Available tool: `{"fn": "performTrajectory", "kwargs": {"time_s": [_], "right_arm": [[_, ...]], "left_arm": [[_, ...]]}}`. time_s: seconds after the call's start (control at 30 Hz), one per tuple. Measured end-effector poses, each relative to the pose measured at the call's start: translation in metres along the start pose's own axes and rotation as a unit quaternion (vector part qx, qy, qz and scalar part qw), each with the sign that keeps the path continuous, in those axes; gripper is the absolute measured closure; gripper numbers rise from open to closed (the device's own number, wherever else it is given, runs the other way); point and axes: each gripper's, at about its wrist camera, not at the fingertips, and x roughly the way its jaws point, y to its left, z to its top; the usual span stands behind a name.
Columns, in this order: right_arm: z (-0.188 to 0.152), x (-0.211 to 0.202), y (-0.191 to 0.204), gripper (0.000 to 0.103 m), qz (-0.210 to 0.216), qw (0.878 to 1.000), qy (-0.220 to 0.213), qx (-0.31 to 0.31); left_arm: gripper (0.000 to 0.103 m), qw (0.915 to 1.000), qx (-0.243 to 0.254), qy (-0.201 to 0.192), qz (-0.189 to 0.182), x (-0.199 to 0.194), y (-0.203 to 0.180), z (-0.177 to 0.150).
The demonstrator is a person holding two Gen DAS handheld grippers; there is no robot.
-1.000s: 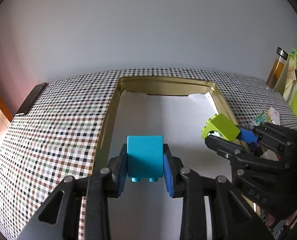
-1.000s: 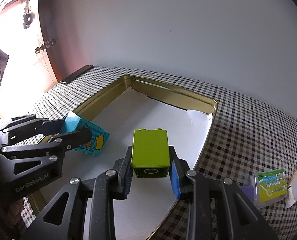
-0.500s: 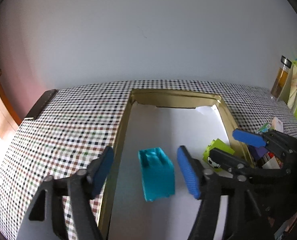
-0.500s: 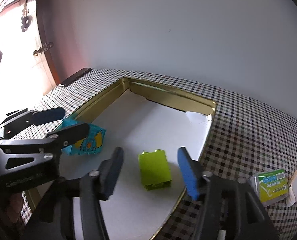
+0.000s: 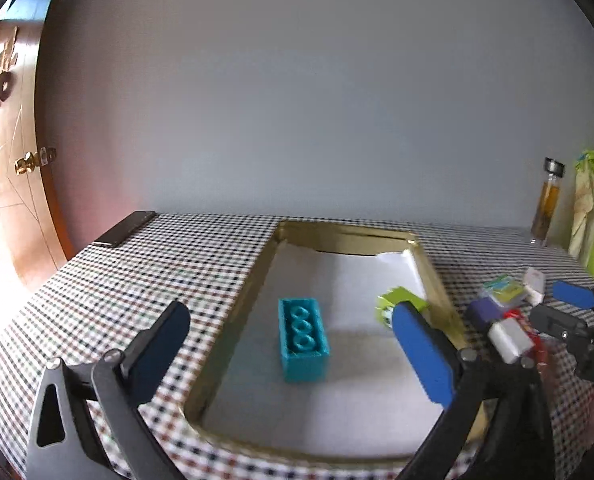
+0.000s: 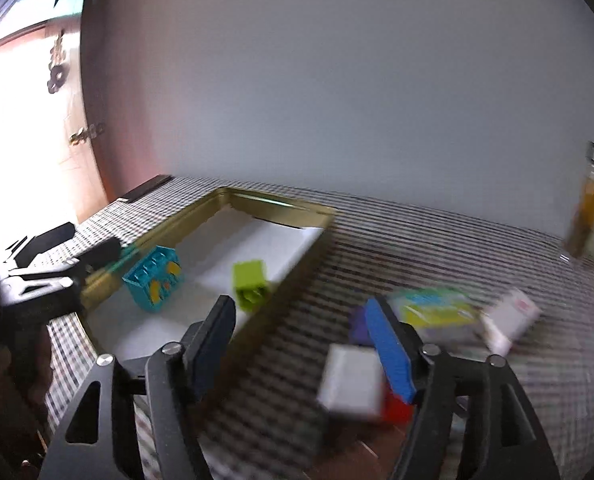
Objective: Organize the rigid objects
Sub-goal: 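Lower both bricks into the tin tray and open both tools, then grasp the brown wooden box with the right tool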
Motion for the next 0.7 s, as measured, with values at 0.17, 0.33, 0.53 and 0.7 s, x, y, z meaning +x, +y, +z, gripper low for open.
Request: {"fn": "performTrajectory", "kwargs": {"time_s": [0.17,0.33,0.53,0.7], "right_arm": [[-0.029,-0.018,-0.027,0.028,-0.033,0.999,0.02,0.022],[-0.049,-0.019,-0.031,0.028,-0.025,0.998,0.044,0.026],[-0.058,-0.005,-0.026,0.028,-0.003,0.997,0.071,-0.002],[-0.058,0.001,-0.028,0.024,0.007,0.996,0.093,0.006]], "left_arm": [[0.001,0.9999,0.01,-0.005,-0.009,-0.011,-0.024,-0.017],[0.001,0.9996,0.021,0.003,-0.019,-0.015,-0.04,-0.027],[0.001,0.9995,0.028,-0.006,-0.016,-0.024,-0.046,-0.03],[0.001,0.9995,0.029,-0.003,-0.015,-0.022,-0.047,-0.03]]}}
